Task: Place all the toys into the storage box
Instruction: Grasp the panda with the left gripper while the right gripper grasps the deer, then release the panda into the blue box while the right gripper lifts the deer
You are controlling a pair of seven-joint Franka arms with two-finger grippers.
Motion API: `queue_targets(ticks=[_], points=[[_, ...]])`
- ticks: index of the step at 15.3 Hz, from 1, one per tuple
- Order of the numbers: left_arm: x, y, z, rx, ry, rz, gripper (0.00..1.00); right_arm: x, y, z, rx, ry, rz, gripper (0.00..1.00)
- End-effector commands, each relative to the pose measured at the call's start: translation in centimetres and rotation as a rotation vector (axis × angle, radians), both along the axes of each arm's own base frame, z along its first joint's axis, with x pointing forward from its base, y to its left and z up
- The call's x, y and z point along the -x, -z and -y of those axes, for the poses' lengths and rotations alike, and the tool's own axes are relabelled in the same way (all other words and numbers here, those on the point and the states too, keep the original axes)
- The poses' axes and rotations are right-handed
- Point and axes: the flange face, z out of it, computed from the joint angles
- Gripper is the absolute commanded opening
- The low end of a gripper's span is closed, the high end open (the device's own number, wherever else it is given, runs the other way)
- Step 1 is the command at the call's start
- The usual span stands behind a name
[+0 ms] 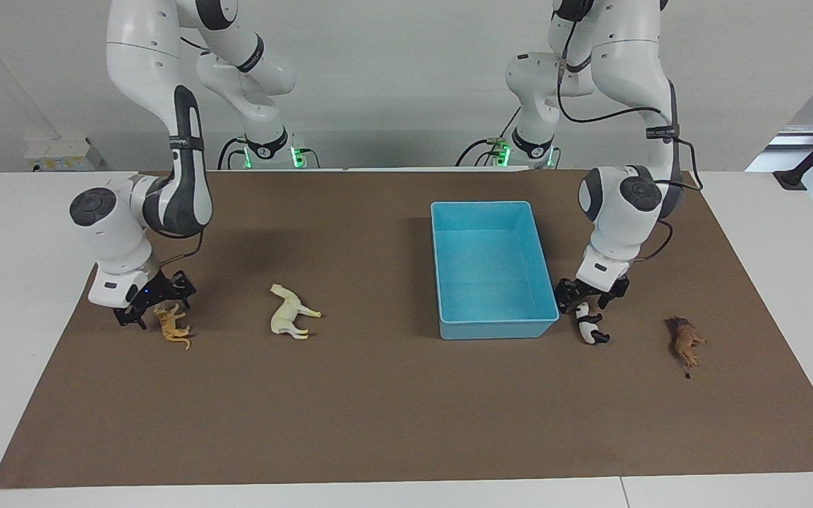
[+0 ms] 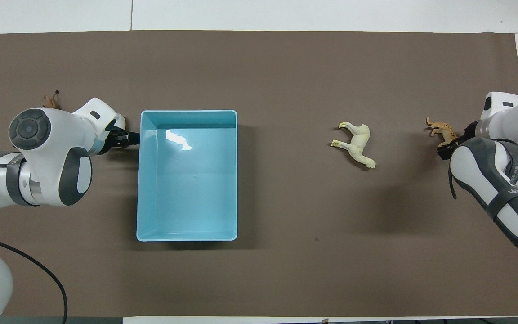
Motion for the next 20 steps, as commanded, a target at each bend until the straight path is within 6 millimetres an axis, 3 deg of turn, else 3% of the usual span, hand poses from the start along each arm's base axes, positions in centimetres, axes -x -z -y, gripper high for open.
queue_targets(ticks=[1, 2, 3, 4, 5, 6, 8, 11, 13, 16, 18, 20], points=[[-0.2, 0.1, -0.4, 0.0, -0.015, 0.018, 1.0, -0.5, 0.2, 0.4, -0.029, 0.015, 0.02, 0.84], [-0.3, 0.1, -0.5, -0.001, -0.015, 0.021, 0.86, -0.4, 0.1, 0.5, -0.028, 0.015, 0.021, 0.66], [-0.4, 0.0, -0.7, 0.001, -0.021, 0.028, 0.64, -0.5, 0.1, 0.5, -0.028, 0.013, 0.024, 0.41], [-0.6, -0.2, -0.7, 0.003, -0.025, 0.034, 0.35, -0.5, 0.0, 0.5, -0.026, 0.006, 0.025, 0.14], [-0.7, -0.2, -0.8, 0.003, -0.028, 0.033, 0.06, -0.5, 0.1, 0.6, -0.025, 0.003, 0.023, 0.0], [-0.7, -0.2, -0.7, 0.003, -0.03, 0.031, 0.0, -0.4, 0.1, 0.8, -0.024, -0.009, 0.023, 0.0], [-0.8, -0.1, -0.7, 0.003, -0.033, 0.028, 0.0, -0.5, -0.1, 0.9, -0.019, -0.048, 0.026, 0.0], [-1.9, -2.0, -0.6, -0.001, -0.034, 0.009, 0.0, -0.7, -1.3, 0.5, -0.018, -0.046, 0.032, 0.0], [-3.1, -5.4, -0.3, -0.005, -0.033, -0.011, 0.0, -0.8, -4.4, 0.5, -0.027, -0.044, 0.023, 0.0], [-4.2, -12.5, 1.4, -0.012, -0.06, -0.087, 0.0, -0.3, -10.4, 1.0, -0.045, -0.036, -0.004, 0.0], [-2.8, -16.7, 5.1, -0.01, -0.077, -0.117, 0.0, 0.4, -14.7, 0.8, -0.051, -0.032, -0.009, 0.0], [0.3, -19.0, 10.3, -0.011, -0.12, -0.122, 0.0, 1.5, -18.9, 0.2, -0.056, 0.019, -0.009, 0.0]])
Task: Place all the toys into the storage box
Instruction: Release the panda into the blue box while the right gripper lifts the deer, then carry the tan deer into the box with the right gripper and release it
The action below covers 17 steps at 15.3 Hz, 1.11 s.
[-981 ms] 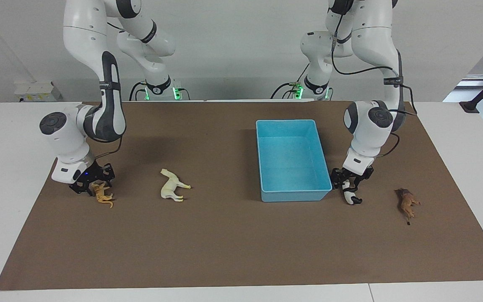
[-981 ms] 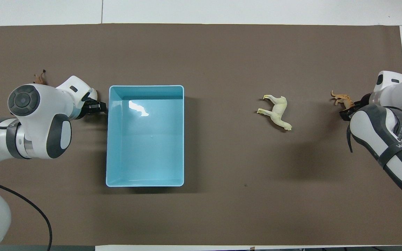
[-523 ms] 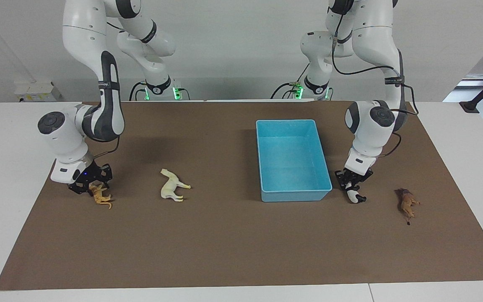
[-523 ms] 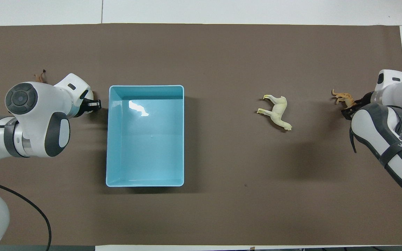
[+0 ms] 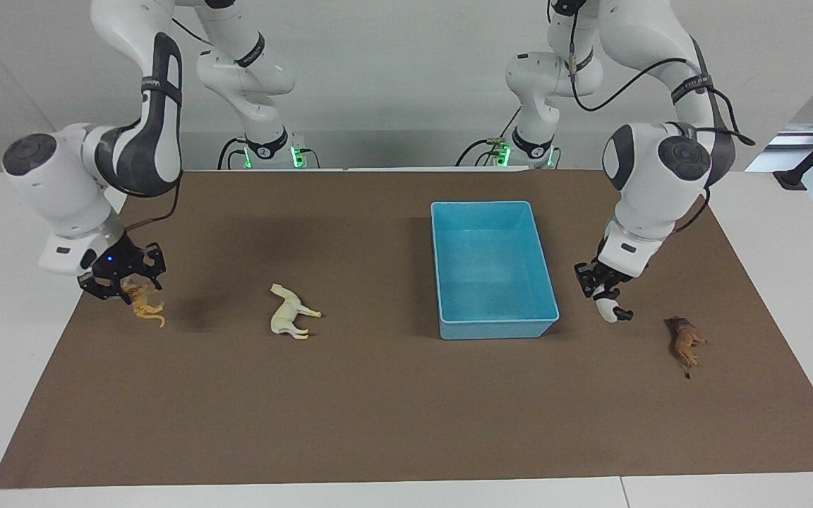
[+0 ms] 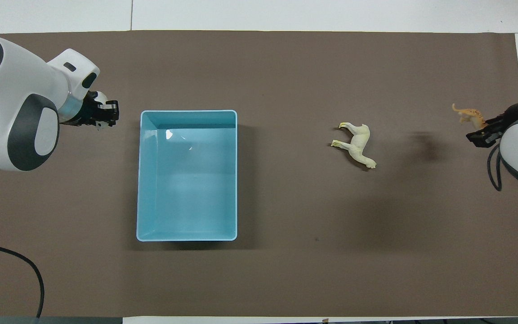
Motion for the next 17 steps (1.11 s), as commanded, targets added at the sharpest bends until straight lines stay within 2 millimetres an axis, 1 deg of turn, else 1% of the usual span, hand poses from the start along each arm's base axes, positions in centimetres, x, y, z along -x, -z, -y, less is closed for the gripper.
queue_targets(ticks=[1, 2, 3, 4, 5, 6, 7, 8, 9, 10, 11, 12, 13, 14, 15, 16, 17], points=[[4.5, -2.9, 7.0, -0.012, -0.055, -0.02, 0.0, 2.2, -5.9, -0.8, -0.018, 0.064, 0.001, 0.0], [6.2, -2.8, 9.8, -0.017, -0.054, -0.021, 0.0, 3.1, -7.7, -1.3, -0.023, 0.09, -0.005, 0.0], [7.8, -2.5, 12.1, -0.023, -0.059, -0.028, 0.0, 3.9, -9.5, -2.0, -0.028, 0.112, -0.004, 0.0], [9.0, -2.1, 13.2, -0.031, -0.059, -0.039, 0.23, 4.4, -10.7, -2.6, -0.029, 0.124, -0.012, 0.0], [10.5, -1.3, 13.9, -0.041, -0.039, -0.056, 0.99, 4.4, -11.9, -2.9, -0.027, 0.132, -0.009, 0.0], [10.7, -1.5, 13.9, -0.041, -0.034, -0.054, 1.0, 4.4, -12.5, -3.2, -0.028, 0.136, -0.012, 0.0], [10.3, -1.9, 13.3, -0.038, -0.039, -0.051, 1.0, 4.4, -12.7, -3.2, -0.028, 0.145, -0.013, 0.0], [9.6, -2.7, 12.6, -0.03, -0.053, -0.035, 1.0, 4.3, -12.7, -3.6, -0.029, 0.144, -0.014, 0.0], [8.8, -3.0, 11.3, -0.026, -0.065, -0.029, 1.0, 4.2, -12.7, -4.3, -0.029, 0.141, -0.014, 0.0], [7.9, -3.0, 9.4, -0.024, -0.051, -0.026, 1.0, 4.2, -12.7, -4.6, -0.03, 0.15, -0.015, 0.0], [6.4, -2.9, 6.5, -0.02, -0.02, -0.016, 1.0, 4.0, -12.7, -5.8, -0.031, 0.16, -0.015, 0.0], [4.9, -2.9, 2.5, -0.014, -0.001, 0.003, 1.0, 3.7, -12.7, -7.6, -0.033, 0.186, -0.015, 0.0], [3.8, -2.9, -1.2, -0.016, 0.031, 0.01, 1.0, 3.4, -13.0, -10.9, -0.029, 0.224, -0.008, 0.0], [3.0, -2.8, -5.1, -0.02, 0.101, 0.012, 1.0, 3.2, -13.4, -15.6, -0.004, 0.271, 0.004, 0.0], [2.4, -3.0, -8.9, -0.024, 0.175, 0.03, 1.0, 3.6, -13.8, -20.4, 0.011, 0.316, 0.022, 0.0], [1.9, -2.9, -12.4, -0.029, 0.241, 0.057, 1.0, 4.5, -14.2, -26.1, 0.015, 0.365, 0.039, 0.0], [1.4, -2.0, -15.0, -0.031, 0.287, 0.065, 1.0, 5.5, -14.5, -30.9, 0.002, 0.406, 0.051, 0.0]])
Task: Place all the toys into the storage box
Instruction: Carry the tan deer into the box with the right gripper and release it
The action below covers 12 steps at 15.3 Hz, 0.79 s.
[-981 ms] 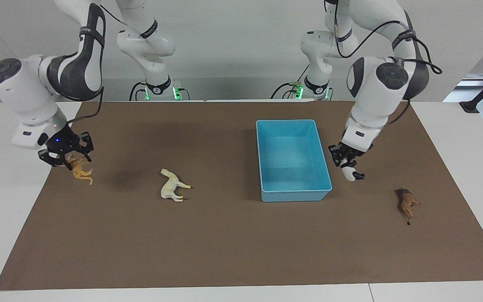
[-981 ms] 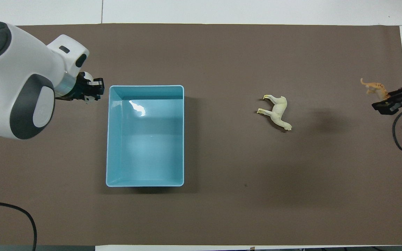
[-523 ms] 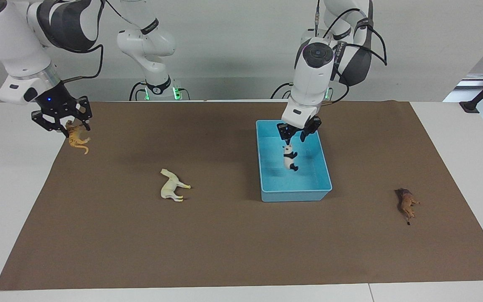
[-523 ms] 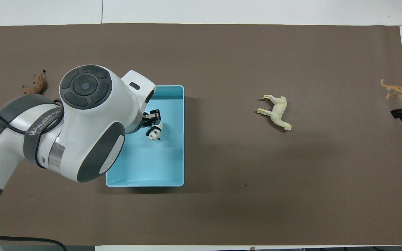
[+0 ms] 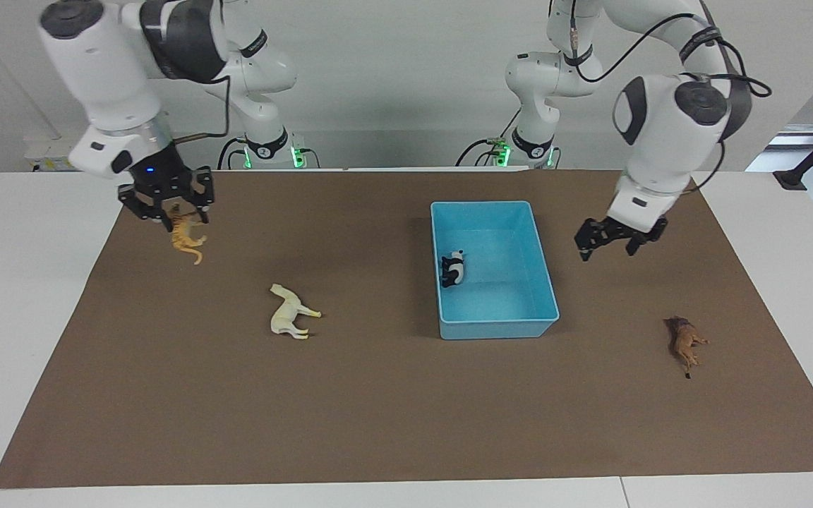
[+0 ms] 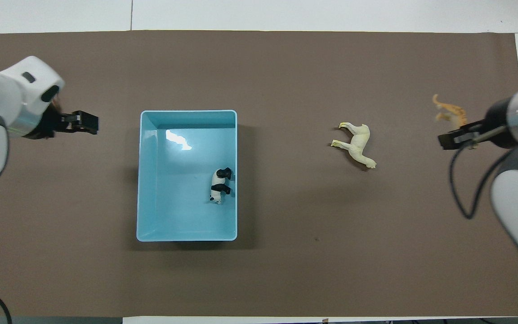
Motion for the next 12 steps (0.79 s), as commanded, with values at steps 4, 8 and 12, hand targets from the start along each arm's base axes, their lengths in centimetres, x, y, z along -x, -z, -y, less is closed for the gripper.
queue_targets(ticks=[4, 8, 12], points=[[-2.5, 6.0, -10.3, -0.021, 0.163, 0.035, 1.0, 0.1, -0.1, -28.7, -0.002, 0.228, 0.029, 0.0], [-3.4, 9.7, -14.5, -0.035, 0.21, 0.045, 1.0, 2.9, 6.9, -40.6, -0.054, 0.334, 0.053, 0.0], [-5.1, 13.9, -15.7, -0.047, 0.223, 0.075, 1.0, 5.4, 13.7, -46.9, -0.096, 0.364, 0.062, 0.0]])
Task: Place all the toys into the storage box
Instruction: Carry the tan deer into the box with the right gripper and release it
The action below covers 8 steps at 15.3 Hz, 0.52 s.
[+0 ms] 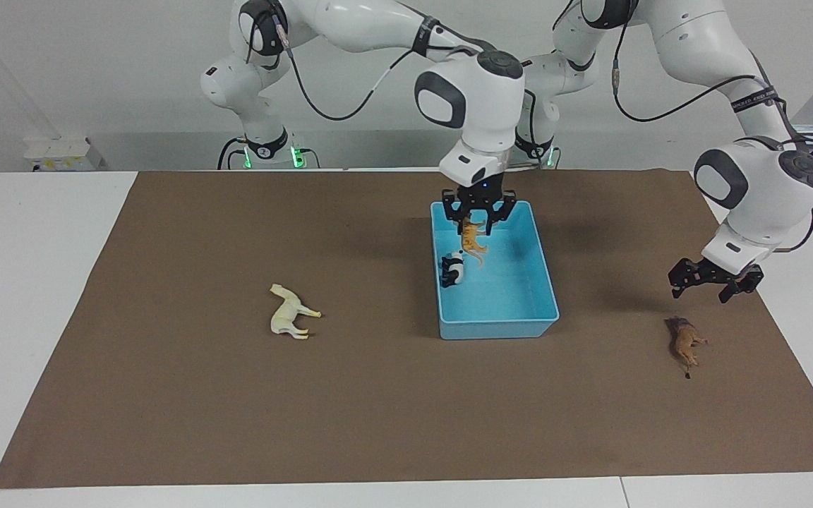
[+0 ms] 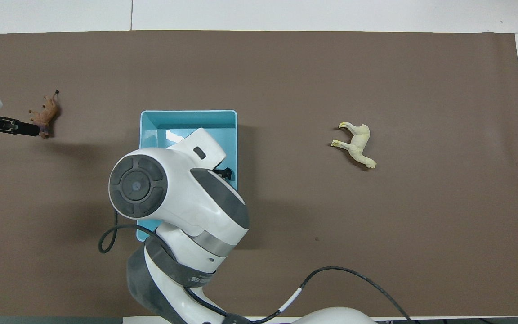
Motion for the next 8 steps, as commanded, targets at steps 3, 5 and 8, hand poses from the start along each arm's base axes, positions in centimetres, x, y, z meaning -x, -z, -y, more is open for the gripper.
queue_targets(ticks=[3, 5, 8], points=[[-1.9, 3.1, -0.6, -0.008, 0.019, 0.046, 1.0, -0.2, 0.3, -0.7, -0.009, 0.029, -0.004, 0.99], [-2.2, 3.8, -0.7, -0.01, 0.019, 0.047, 1.0, 0.3, 0.5, -0.4, 0.033, 0.051, -0.038, 1.0], [-2.4, 4.8, -0.9, -0.013, 0.014, 0.07, 1.0, -1.4, -2.0, 3.5, 0.085, 0.135, -0.072, 1.0]])
